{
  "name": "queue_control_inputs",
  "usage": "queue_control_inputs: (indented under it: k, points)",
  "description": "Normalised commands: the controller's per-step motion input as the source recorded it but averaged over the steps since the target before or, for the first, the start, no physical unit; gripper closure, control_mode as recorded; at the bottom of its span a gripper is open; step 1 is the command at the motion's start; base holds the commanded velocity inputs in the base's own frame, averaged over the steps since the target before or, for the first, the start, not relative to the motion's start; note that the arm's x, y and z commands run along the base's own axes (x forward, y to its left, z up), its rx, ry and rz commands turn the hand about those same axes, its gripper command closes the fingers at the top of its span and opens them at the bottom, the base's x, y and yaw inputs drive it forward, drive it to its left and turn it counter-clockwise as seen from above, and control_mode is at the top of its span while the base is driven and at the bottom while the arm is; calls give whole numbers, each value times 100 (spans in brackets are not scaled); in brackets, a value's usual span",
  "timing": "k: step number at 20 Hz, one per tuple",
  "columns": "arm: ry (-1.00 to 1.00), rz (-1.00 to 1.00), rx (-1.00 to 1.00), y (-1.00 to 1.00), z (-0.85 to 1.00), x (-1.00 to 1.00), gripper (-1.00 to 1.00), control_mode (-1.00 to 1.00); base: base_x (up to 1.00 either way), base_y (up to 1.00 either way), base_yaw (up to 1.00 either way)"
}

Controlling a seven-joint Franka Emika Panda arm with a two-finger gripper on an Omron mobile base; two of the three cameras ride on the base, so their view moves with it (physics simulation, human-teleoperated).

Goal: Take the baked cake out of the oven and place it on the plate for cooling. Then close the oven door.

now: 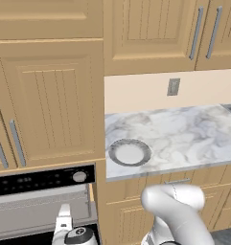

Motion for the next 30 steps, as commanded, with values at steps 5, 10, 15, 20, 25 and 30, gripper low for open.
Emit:
queue_control_inputs:
  k: [5, 10, 15, 20, 25, 30]
  points:
    - [0, -5, -3, 0, 0, 42, -100, -100, 0, 0, 0]
    - [0, -5, -5, 4, 0, 40, -100, -100, 0, 0, 0]
    - [-1, -3, -2, 8, 0, 38, -100, -100, 0, 0, 0]
    - [-3, 0, 0, 15, -2, 23, -100, -100, 0, 0, 0]
    - [-3, 0, -1, 23, -13, 1, -100, -100, 0, 0, 0]
    - [-1, 0, -1, 20, -9, 3, -100, -100, 0, 0, 0]
